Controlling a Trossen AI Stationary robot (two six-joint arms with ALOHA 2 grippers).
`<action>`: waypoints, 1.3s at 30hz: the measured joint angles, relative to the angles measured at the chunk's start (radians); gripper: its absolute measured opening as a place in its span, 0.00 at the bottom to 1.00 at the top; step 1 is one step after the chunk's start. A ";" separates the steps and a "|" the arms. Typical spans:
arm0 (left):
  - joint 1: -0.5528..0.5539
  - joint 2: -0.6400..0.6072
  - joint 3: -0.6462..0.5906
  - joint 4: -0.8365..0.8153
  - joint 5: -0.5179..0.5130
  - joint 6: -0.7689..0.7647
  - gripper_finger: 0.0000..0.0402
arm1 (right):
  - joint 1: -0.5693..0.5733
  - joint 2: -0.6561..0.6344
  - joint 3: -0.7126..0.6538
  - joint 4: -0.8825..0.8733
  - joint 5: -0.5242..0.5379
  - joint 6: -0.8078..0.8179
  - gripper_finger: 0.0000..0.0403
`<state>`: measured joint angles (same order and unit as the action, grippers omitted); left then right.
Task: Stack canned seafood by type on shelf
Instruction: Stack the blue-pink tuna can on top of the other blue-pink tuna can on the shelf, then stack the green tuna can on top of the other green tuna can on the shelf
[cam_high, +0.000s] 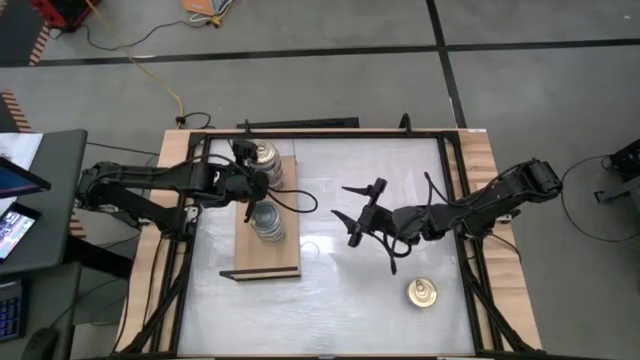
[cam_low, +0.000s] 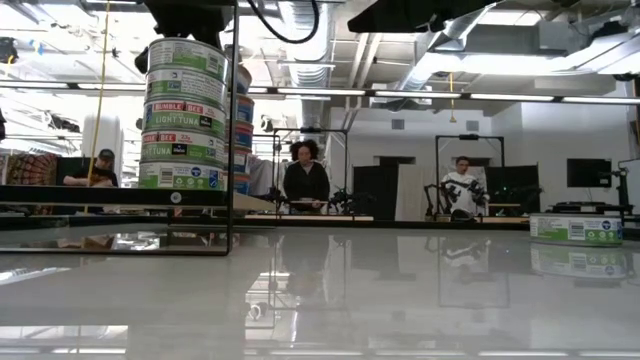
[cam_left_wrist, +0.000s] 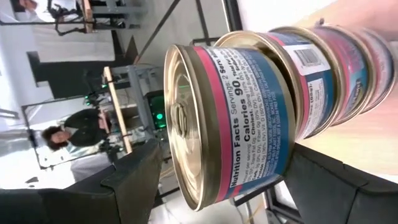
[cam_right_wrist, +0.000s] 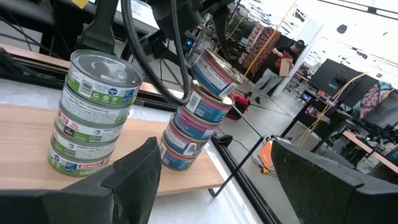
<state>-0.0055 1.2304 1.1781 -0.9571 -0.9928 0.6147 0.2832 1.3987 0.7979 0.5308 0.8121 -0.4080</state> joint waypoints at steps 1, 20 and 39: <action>0.000 0.000 0.003 0.003 0.009 -0.002 0.76 | 0.000 0.000 0.000 0.000 0.000 0.000 0.83; 0.021 -0.005 0.022 -0.013 0.136 -0.024 0.76 | -0.005 0.000 0.000 0.001 -0.003 0.008 0.83; 0.074 0.015 0.111 -0.065 0.294 -0.114 0.76 | -0.005 0.000 0.000 0.001 -0.004 0.018 0.83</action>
<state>0.0689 1.2453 1.2892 -1.0221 -0.6991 0.5006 0.2787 1.3987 0.7979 0.5320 0.8078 -0.3897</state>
